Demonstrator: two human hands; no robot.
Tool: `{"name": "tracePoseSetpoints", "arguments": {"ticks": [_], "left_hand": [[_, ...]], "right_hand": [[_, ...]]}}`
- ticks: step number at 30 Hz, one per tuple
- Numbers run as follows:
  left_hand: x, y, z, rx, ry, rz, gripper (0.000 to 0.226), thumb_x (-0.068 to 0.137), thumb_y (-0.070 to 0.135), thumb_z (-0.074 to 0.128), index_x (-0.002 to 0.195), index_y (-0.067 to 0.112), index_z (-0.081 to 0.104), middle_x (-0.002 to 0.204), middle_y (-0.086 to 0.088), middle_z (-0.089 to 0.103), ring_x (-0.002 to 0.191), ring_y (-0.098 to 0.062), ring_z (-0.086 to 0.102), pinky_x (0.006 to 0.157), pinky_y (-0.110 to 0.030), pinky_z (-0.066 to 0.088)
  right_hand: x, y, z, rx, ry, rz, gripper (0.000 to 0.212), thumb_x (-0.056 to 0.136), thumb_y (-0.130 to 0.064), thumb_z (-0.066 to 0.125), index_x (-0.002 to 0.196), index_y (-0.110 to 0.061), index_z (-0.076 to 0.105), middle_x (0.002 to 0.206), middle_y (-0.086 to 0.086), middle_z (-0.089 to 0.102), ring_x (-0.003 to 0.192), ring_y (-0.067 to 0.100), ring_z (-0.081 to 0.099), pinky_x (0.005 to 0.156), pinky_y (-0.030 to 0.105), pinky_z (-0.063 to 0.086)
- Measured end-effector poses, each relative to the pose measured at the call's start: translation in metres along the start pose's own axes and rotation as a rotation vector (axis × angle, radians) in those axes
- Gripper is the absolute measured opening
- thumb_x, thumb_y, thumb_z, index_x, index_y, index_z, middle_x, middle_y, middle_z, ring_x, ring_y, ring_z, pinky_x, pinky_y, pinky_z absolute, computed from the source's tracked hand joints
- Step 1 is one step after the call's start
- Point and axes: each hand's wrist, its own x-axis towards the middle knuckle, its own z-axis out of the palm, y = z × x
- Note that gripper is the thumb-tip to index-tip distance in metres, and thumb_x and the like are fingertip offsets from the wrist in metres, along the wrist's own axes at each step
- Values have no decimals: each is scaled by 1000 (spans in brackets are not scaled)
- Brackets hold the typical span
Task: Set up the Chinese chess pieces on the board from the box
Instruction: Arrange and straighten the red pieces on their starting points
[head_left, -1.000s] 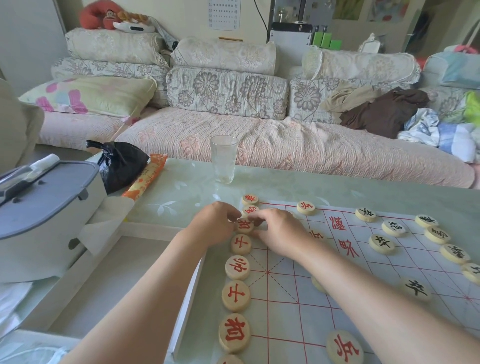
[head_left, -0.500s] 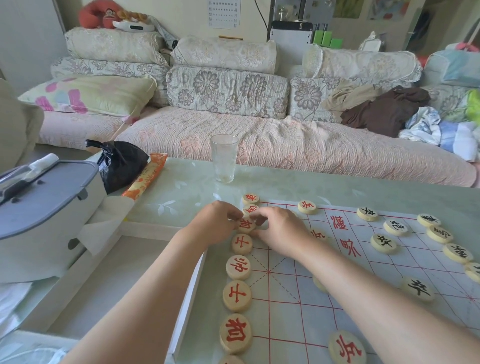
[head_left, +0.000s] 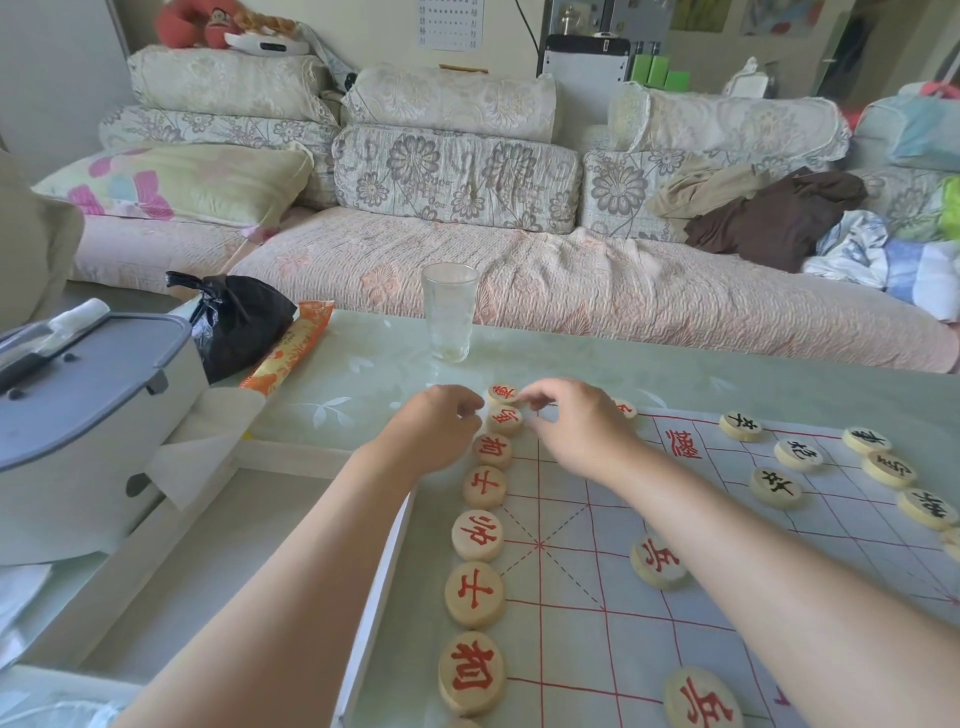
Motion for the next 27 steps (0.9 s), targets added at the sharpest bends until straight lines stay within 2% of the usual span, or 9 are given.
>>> {"name": "tracePoseSetpoints", "arguments": {"ticks": [4,8,11,14,17,20,22,25,27], "left_hand": [[12,4,6,27,-40,-30,32,94,20,50,123,22,62,124,2,63,112,-18,57,88,-22,41],[20,6,8,46,-83,-51,34,91,16,47,120,25,64,122,1,63,105,-17,58,81,-22,43],[25,6,7,7,-71,-48,37,89,12,47,120,22,64,123,1,64,109,-18,59,89,-24,46],[25,4,7,-52,-60,-52,40,89,9,47,124,19,63,126,0,62,113,-18,58,91,-23,44],[25,2,6,1,-63,-51,42,90,8,46,127,20,59,127,1,60,116,-18,55,93,-25,43],[27,1,7,-17,-54,-69,37,90,9,47,120,23,62,119,3,65,104,-16,58,85,-23,46],[27,2,8,-73,-54,-75,37,90,8,46,121,23,62,115,3,67,101,-15,59,81,-22,46],[25,3,9,-130,-64,-70,41,92,8,44,127,22,58,120,2,65,107,-17,58,83,-24,45],[25,2,8,-95,-69,-68,44,92,8,45,131,23,54,123,2,61,111,-18,56,85,-24,44]], "right_hand": [[18,-2,-3,-162,-90,-11,36,93,-20,62,124,-37,65,128,-10,64,118,17,59,87,27,45],[30,-7,5,-272,-144,-22,38,91,-20,58,121,-41,66,123,-12,66,112,18,61,80,28,46],[32,-8,6,-257,-151,-12,29,88,-33,66,117,-40,66,116,-13,67,108,16,61,81,29,48],[32,-6,1,-191,-152,-7,31,86,-45,70,116,-39,65,107,-14,67,99,12,61,78,28,47],[33,-2,2,-173,-153,-11,33,91,-32,65,124,-37,62,114,-15,65,97,10,58,74,26,40],[32,-1,6,-183,-159,-21,38,91,-23,62,127,-37,62,121,-15,65,104,12,59,79,28,44],[30,-1,7,-183,-151,-19,37,90,-32,66,127,-38,61,121,-14,65,111,14,59,83,29,45],[29,-2,6,-151,-173,9,43,87,-49,68,128,-38,59,119,-13,64,109,13,59,84,29,45],[30,-1,5,-173,-160,-11,39,90,-40,66,129,-38,59,124,-12,62,113,13,58,88,31,47]]}}
